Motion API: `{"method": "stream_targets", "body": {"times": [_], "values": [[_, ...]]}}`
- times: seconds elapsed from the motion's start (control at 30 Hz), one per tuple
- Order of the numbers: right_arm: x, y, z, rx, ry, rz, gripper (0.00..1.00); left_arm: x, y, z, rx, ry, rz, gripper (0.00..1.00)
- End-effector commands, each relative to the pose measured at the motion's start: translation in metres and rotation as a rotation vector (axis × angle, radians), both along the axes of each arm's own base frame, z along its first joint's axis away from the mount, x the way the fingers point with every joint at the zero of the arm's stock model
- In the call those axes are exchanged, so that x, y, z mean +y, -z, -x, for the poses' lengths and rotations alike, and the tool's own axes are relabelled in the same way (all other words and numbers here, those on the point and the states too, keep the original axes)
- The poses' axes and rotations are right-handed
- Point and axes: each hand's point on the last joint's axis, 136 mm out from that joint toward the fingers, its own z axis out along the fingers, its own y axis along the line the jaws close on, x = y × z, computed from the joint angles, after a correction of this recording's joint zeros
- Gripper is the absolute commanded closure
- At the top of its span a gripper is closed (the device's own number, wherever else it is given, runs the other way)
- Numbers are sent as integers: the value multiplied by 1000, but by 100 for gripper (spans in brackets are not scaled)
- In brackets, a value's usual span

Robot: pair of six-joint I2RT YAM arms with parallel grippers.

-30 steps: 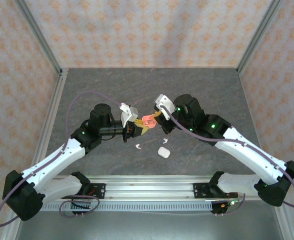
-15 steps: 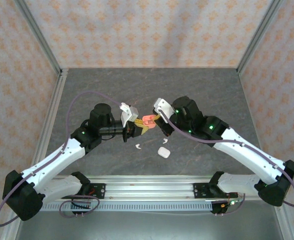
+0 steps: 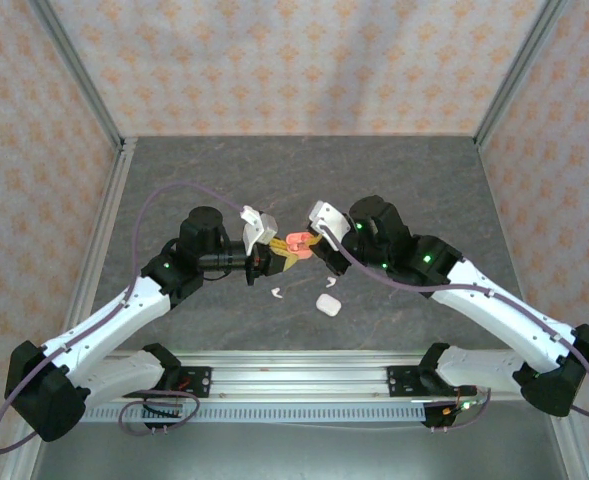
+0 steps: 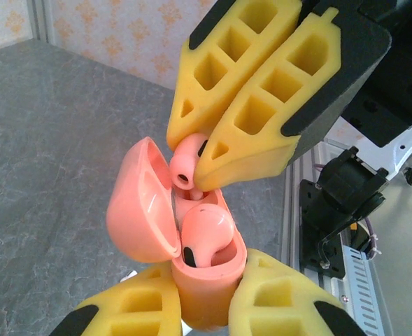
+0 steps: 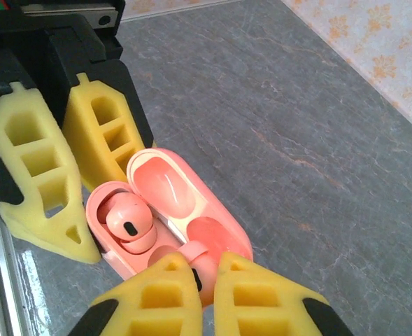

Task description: Insert wireless bluetooth earbuds into charging case

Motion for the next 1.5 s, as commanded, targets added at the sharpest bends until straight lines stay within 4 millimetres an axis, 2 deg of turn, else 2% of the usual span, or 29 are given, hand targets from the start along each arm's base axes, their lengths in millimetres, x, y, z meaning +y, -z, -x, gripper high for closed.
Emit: {"method": "stream_targets", "body": {"times": [0.0, 0.4, 0.73, 0.9, 1.1, 1.27, 1.47], "values": [[5, 3, 22, 48, -96, -14, 91, -2, -32, -3, -67, -6, 52, 100], [15, 1, 31, 104, -150, -41, 89, -2, -29, -3, -67, -5, 45, 100], [15, -3, 42, 114, -192, -63, 87, -1, -28, -2, -75, -9, 45, 100], [13, -6, 45, 100, -204, -76, 76, 0, -27, -2, -75, -13, 43, 100], [12, -11, 45, 98, -195, -85, 71, 0, -29, -2, -81, -16, 47, 100], [7, -25, 39, 76, -143, -107, 63, 1, -27, -3, -81, -23, 45, 100], [0, -43, 33, 57, -80, -124, 63, 1, -27, -4, -82, -25, 47, 100]]}}
